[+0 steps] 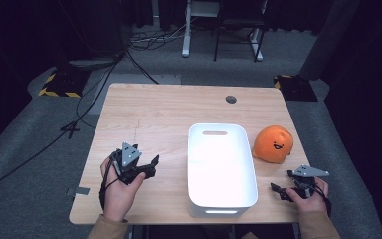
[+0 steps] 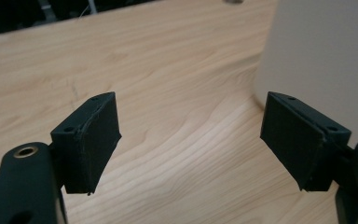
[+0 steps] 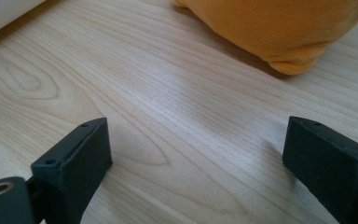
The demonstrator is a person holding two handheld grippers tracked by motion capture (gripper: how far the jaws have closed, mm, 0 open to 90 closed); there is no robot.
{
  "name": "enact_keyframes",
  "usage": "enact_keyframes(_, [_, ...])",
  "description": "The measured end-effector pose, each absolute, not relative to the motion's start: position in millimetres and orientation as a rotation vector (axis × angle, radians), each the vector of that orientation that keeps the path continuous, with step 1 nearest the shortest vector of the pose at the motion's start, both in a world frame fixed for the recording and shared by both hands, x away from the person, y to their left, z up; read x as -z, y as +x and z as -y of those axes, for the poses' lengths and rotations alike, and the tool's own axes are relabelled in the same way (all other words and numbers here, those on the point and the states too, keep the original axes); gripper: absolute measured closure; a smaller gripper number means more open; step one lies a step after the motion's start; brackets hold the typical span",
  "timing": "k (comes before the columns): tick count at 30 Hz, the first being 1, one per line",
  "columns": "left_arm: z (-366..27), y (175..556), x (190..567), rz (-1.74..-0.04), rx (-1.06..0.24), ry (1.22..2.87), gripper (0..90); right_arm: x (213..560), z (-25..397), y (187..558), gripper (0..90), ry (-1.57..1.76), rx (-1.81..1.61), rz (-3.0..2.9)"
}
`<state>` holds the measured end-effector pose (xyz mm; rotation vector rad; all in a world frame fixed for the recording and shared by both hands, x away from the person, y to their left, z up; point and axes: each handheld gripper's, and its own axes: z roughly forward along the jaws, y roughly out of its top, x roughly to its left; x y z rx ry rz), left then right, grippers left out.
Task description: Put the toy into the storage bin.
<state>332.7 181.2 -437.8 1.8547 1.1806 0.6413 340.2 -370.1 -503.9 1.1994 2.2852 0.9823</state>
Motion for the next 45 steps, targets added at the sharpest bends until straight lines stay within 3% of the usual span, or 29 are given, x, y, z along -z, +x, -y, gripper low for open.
enact_keyframes(8, [-197.2, 344.6, 470.1, -1.260, -0.545, 1.958, 17.3, 503.9, 369.2, 338.9, 8.2, 1.213, -0.978, -2.275])
enact_keyframes(21, [-207.7, 351.2, 502.0, -1.331, -0.511, 2.058, 17.0, 503.8, 368.6, 337.6, 9.1, 1.222, -0.978, -2.265])
enact_keyframes(25, [-214.4, 353.9, 502.2, -1.331, -0.459, 2.030, 16.3, 503.7, 368.7, 337.6, 9.5, 1.223, -0.979, -2.266])
enact_keyframes(29, [-214.5, 353.2, 502.6, -1.316, -0.480, 2.059, 16.2, 501.3, 369.7, 337.6, 19.8, 1.217, -0.979, -2.271])
enact_keyframes(31, [-214.6, 353.4, 502.7, -1.316, -0.478, 2.057, 16.1, 498.3, 369.5, 337.1, 29.7, 1.233, -0.965, -2.268])
enact_keyframes(45, [-214.6, 353.2, 502.8, -1.316, -0.478, 2.057, 16.0, 446.3, 374.8, 333.1, 46.9, 1.181, -1.067, -2.190])
